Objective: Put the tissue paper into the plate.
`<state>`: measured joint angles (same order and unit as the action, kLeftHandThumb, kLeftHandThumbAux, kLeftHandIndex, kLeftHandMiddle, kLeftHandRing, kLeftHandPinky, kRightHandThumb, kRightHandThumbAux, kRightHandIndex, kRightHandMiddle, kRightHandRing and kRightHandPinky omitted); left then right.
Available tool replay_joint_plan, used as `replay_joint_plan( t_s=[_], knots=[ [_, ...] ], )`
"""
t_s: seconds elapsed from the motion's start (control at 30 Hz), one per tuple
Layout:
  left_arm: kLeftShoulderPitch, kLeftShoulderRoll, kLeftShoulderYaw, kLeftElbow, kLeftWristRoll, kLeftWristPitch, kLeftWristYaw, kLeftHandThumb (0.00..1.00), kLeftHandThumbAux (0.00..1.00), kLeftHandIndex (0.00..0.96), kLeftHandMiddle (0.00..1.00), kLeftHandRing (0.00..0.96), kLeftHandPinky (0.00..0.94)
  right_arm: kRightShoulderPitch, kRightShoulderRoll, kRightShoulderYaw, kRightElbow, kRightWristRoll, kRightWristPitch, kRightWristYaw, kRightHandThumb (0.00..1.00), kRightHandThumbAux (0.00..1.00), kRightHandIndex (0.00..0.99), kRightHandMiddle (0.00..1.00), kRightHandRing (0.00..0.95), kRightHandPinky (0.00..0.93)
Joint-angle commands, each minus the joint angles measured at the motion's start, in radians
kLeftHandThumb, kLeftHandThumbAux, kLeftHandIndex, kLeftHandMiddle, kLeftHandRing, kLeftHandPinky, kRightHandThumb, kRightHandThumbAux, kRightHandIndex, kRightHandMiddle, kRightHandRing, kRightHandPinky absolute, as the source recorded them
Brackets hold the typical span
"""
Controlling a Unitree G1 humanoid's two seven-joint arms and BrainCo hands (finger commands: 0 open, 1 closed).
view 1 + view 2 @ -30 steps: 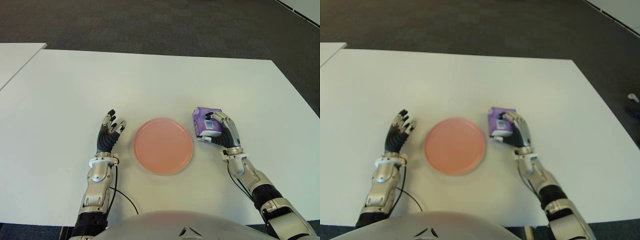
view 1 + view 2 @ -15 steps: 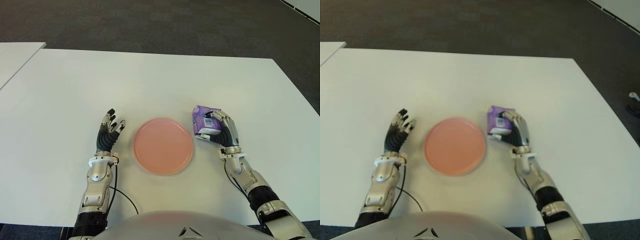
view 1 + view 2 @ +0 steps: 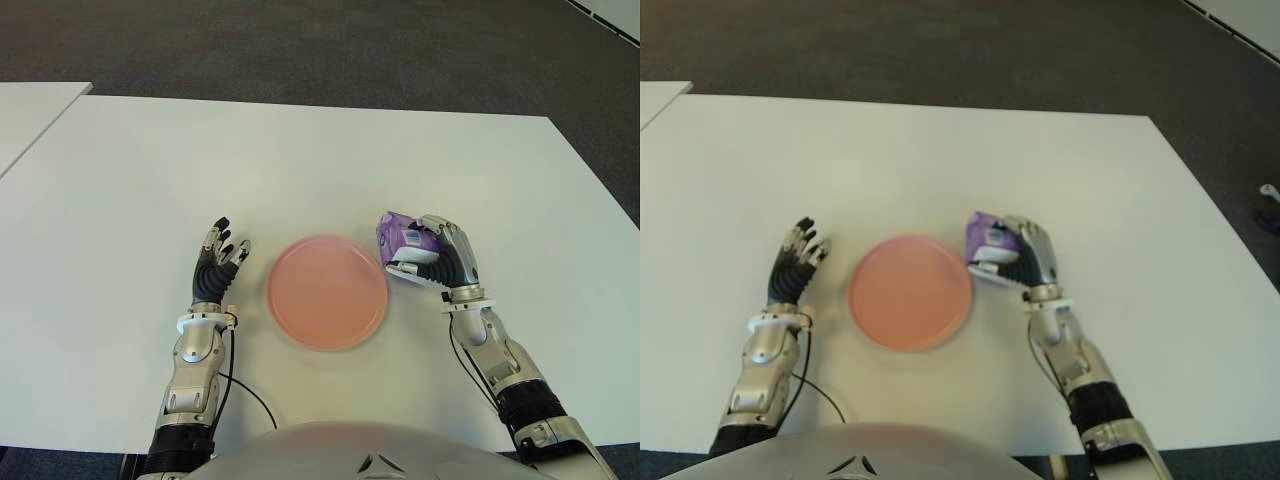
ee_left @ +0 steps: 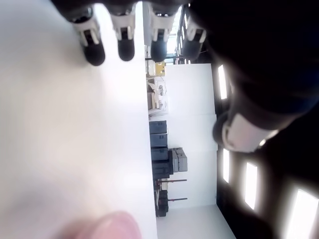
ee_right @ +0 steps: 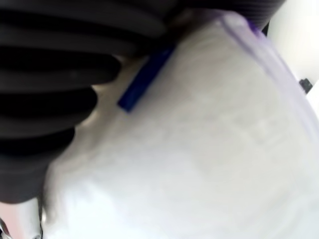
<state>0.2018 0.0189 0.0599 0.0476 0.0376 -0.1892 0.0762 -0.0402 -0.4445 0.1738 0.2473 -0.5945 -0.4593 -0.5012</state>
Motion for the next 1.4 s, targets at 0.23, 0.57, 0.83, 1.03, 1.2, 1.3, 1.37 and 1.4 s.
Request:
replay_joint_plan(
  t_s=[0.23, 0.57, 0.83, 1.03, 1.2, 1.3, 1.37, 1.4],
  knots=[
    [0.000, -0.009, -0.003, 0.023, 0.008, -0.011, 0.010, 0.000, 0.633, 0.000, 0.000, 0.000, 0.000, 0.005, 0.014, -0.029, -0.015, -0.026, 0.011, -0.003, 0.741, 0.709, 0.441, 0.862, 0.864, 0.848],
    [0.001, -0.017, -0.006, 0.018, 0.018, -0.009, 0.018, 0.000, 0.633, 0.000, 0.000, 0.000, 0.000, -0.065, 0.002, -0.062, -0.096, -0.013, 0.006, 0.059, 0.741, 0.708, 0.441, 0.850, 0.861, 0.838],
    [0.001, -0.021, -0.006, 0.020, 0.020, -0.010, 0.019, 0.000, 0.633, 0.000, 0.000, 0.000, 0.000, -0.083, 0.005, -0.082, -0.160, -0.037, 0.031, 0.102, 0.743, 0.706, 0.442, 0.839, 0.857, 0.833],
    [0.002, -0.024, -0.005, 0.021, 0.012, -0.011, 0.014, 0.000, 0.631, 0.000, 0.000, 0.000, 0.000, -0.096, 0.012, -0.076, -0.166, -0.085, 0.019, 0.069, 0.746, 0.704, 0.442, 0.849, 0.864, 0.846],
    [0.004, -0.024, -0.005, 0.023, 0.013, -0.015, 0.013, 0.000, 0.626, 0.000, 0.000, 0.000, 0.000, -0.093, 0.025, -0.067, -0.170, -0.079, -0.006, 0.067, 0.747, 0.704, 0.442, 0.846, 0.861, 0.843],
    [0.006, -0.025, -0.006, 0.022, 0.013, -0.016, 0.012, 0.000, 0.625, 0.000, 0.000, 0.000, 0.000, -0.090, 0.027, -0.064, -0.171, -0.071, -0.022, 0.073, 0.747, 0.705, 0.442, 0.844, 0.860, 0.842],
    [0.006, -0.025, -0.006, 0.022, 0.013, -0.017, 0.012, 0.000, 0.624, 0.000, 0.000, 0.000, 0.000, -0.090, 0.027, -0.064, -0.171, -0.069, -0.027, 0.075, 0.747, 0.705, 0.442, 0.844, 0.859, 0.841],
    [0.007, -0.025, -0.006, 0.022, 0.013, -0.018, 0.012, 0.000, 0.624, 0.000, 0.000, 0.000, 0.000, -0.088, 0.029, -0.062, -0.174, -0.069, -0.028, 0.078, 0.747, 0.705, 0.442, 0.844, 0.859, 0.841]
  ],
)
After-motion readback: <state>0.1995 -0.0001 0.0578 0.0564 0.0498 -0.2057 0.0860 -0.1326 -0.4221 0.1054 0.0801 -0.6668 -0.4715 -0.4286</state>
